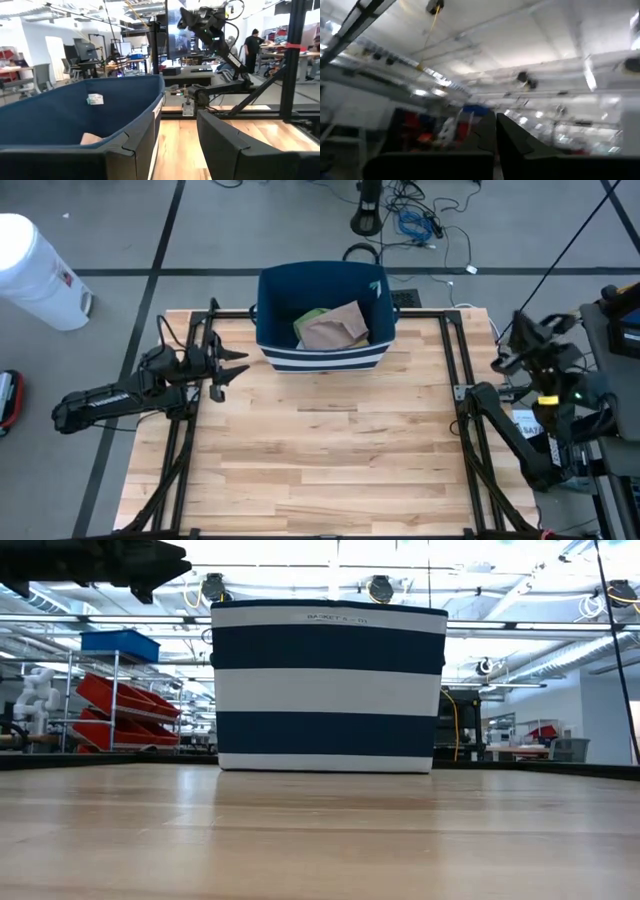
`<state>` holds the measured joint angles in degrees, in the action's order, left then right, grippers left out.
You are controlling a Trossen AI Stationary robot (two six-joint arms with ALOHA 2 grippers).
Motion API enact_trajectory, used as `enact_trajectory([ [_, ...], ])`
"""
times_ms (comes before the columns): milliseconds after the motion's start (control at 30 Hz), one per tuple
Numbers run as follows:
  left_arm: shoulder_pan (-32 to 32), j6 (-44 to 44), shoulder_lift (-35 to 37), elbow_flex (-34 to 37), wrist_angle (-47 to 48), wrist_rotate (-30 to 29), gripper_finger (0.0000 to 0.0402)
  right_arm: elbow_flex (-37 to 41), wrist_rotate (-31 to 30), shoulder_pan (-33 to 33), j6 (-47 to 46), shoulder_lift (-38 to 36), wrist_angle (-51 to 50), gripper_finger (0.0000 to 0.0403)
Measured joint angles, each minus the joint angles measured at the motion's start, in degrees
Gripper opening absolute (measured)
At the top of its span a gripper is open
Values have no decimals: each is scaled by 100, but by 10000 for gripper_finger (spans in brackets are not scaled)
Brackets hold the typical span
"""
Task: Fold towel
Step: Return to Home Position
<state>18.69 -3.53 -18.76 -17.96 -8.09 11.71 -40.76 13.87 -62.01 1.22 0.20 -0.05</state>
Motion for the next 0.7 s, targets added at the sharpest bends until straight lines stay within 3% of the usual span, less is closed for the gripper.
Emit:
enact_trajectory([
  [200,-79,-140,-52,-2,7,-145,154,264,1036,14,-598,77,-519,5],
  [533,-117,-151,-281,-4,47,-198,154,1930,2577,153,-1157,45,-415,6],
  [700,-117,-260,-313,-4,34,-346,154,3228,2697,447,-1671,8,1054,6],
])
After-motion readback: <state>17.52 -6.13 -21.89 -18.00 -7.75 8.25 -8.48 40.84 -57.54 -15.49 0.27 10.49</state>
